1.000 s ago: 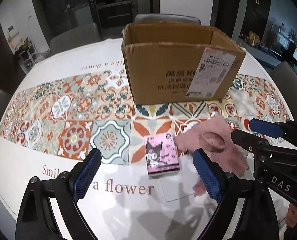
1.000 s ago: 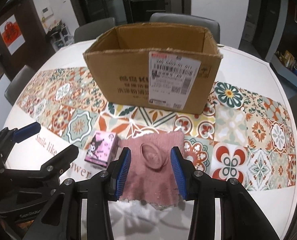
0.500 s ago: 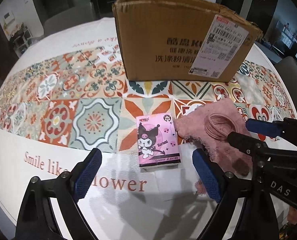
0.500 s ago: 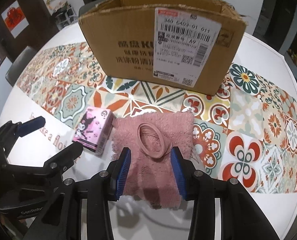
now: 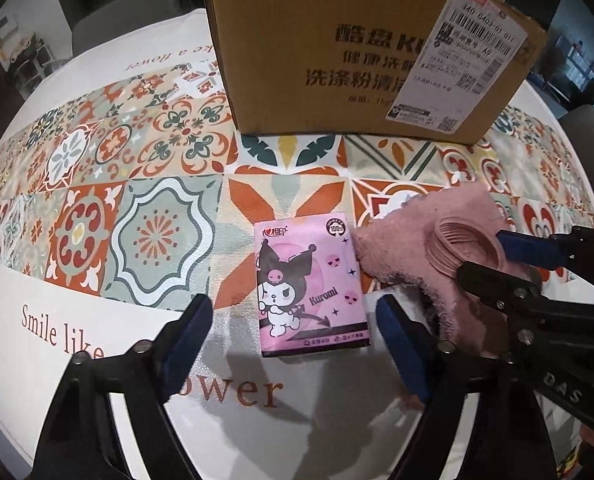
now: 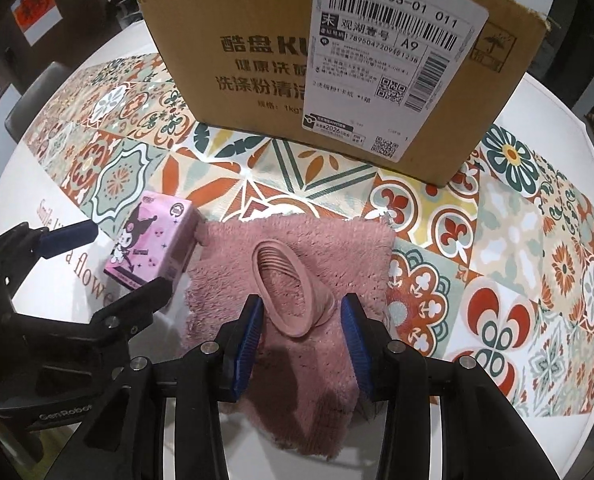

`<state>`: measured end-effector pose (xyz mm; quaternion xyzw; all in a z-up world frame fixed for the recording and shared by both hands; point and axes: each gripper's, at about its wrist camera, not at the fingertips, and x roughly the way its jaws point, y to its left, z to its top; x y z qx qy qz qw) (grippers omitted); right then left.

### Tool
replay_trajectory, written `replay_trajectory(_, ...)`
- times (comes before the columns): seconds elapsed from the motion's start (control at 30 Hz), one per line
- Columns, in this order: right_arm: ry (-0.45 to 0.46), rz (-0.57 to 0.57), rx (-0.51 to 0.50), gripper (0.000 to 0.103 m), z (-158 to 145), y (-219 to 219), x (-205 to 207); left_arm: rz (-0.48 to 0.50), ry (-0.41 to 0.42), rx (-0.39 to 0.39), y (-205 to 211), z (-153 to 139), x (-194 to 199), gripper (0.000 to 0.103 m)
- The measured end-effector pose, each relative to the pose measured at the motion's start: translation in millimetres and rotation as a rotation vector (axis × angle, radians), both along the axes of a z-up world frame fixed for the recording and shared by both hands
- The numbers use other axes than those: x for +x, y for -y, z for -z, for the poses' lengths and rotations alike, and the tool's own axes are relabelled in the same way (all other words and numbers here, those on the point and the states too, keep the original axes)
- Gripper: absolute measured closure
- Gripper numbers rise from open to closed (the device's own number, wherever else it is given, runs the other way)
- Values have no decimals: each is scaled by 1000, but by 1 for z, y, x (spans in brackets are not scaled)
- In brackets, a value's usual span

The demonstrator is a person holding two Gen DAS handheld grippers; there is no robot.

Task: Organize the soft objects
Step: 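Grasp the Kuromi tissue pack with the left tool while the right tool grasps the pink hair tie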

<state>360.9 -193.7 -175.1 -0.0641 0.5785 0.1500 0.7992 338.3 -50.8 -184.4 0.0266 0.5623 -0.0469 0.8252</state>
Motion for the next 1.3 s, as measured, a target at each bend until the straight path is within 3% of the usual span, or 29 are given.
replay_trajectory(0.13, 12, -30, 1, 63, 1, -6, -2, 4, -7, -8, 1, 4, 2, 30)
replay_trajectory(0.33, 17, -54, -17, 84, 5, -11, -5, 20, -16, -39, 2, 8, 3, 50)
replay_trajectory(0.47, 29, -23, 14, 90, 1, -7, -8, 32, 9, -40, 2, 6, -1, 51)
replay_trajectory(0.63, 47, 9, 47, 91, -8, -5, -13, 40, 40, -46, 0, -3, -7, 51)
replay_trajectory(1.3, 203, 156, 173, 91, -74, 6, -38, 79, 270, -93, -6, -93, -29, 51)
